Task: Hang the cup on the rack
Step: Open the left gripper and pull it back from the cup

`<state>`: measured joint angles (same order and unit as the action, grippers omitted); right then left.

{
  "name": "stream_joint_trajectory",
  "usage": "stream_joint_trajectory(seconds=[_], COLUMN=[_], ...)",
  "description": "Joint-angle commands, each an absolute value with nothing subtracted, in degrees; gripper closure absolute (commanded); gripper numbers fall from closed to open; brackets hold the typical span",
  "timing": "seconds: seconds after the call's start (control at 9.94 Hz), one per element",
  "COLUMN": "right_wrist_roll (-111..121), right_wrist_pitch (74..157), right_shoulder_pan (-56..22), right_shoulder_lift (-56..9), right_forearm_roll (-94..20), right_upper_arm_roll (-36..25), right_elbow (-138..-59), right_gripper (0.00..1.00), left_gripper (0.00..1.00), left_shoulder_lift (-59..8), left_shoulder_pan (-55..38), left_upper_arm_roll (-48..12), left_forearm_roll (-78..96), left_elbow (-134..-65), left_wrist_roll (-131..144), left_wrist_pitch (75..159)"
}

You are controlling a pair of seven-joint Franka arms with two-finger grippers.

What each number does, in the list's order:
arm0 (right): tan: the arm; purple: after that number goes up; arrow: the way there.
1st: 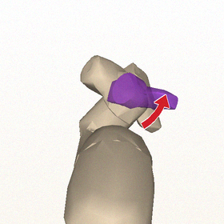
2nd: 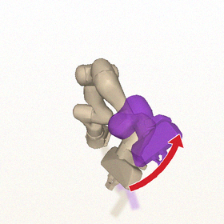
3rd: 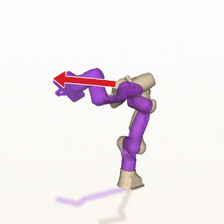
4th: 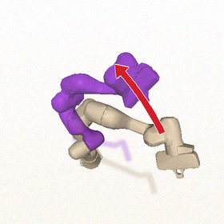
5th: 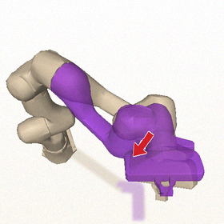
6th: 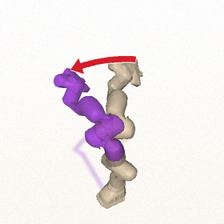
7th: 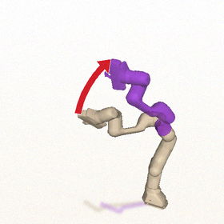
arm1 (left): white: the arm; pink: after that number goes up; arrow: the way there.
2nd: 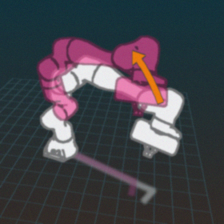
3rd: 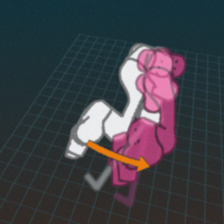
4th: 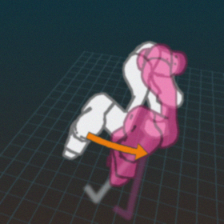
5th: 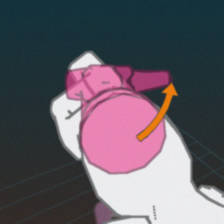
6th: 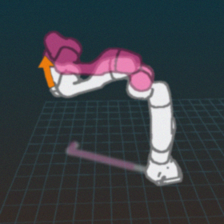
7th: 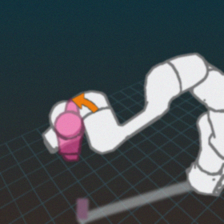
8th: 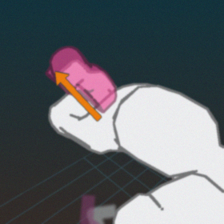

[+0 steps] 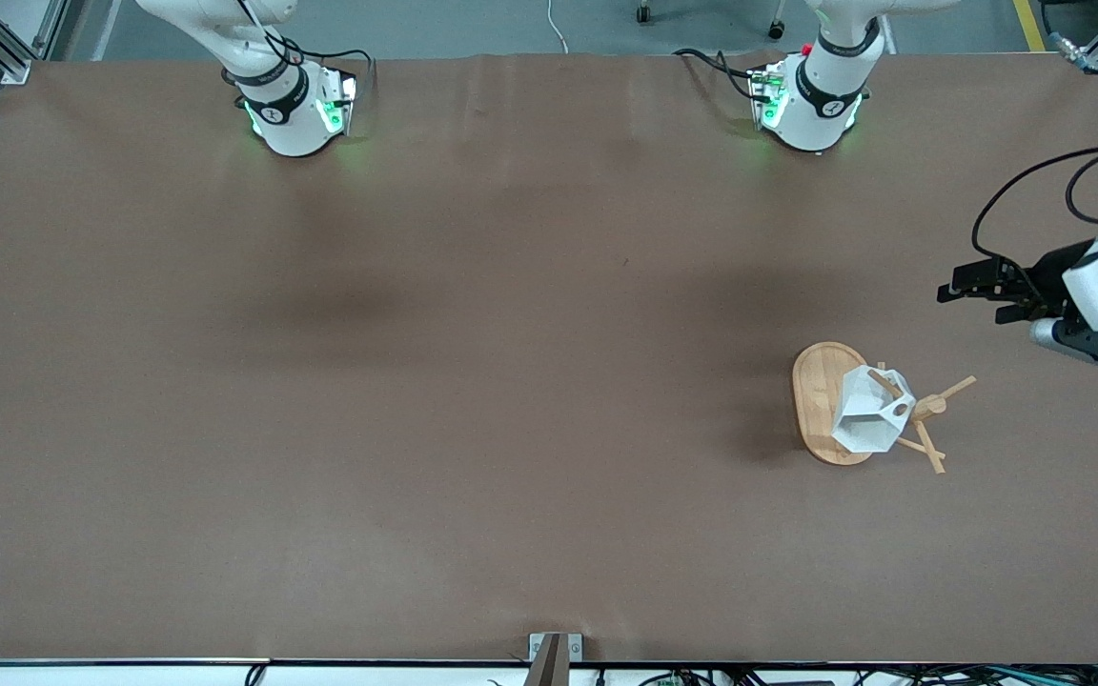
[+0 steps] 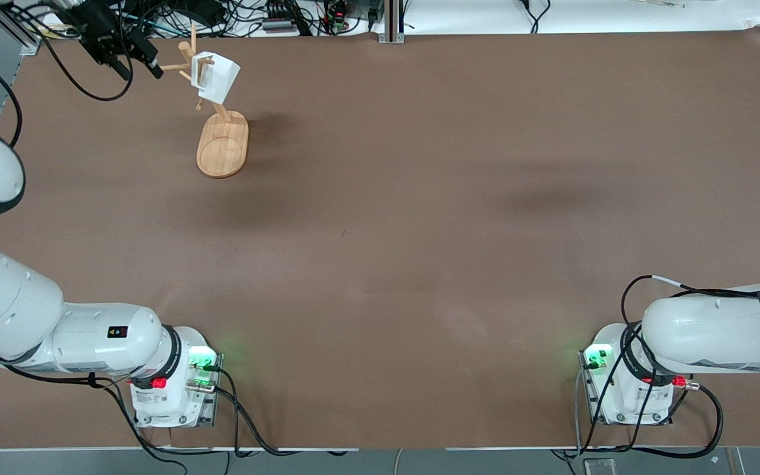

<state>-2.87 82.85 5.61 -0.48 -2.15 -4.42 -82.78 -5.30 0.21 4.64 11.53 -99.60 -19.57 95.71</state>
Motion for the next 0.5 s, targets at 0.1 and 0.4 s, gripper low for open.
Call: stream_joint_trajectory(seconds=[0.1,0.4], right_wrist_roll=[-2.20,-2.20], right_wrist_pitch=[82.44,82.44], right_shoulder_pan=[6.24,6.15], right_shoulder_lift=[-0.79,-0.79], right_forearm_roll=[-1.67,-1.67], right_upper_arm_roll=[-4.04,-4.13], right_elbow=[-82.00,-82.00], right_gripper=[0.00,0.00], left_gripper=[0.00,0.00], left_shoulder_lift=[1.04,5.52], left_shoulder_pan=[0.00,0.18], left_upper_arm_roll=[-1.74,-4.30], left_forearm_roll=[4.49,2.91], left_elbow=[-102.22,-102.22], left_wrist_roll=[-7.07,0.23], left_wrist_pitch=[96.68,96.33])
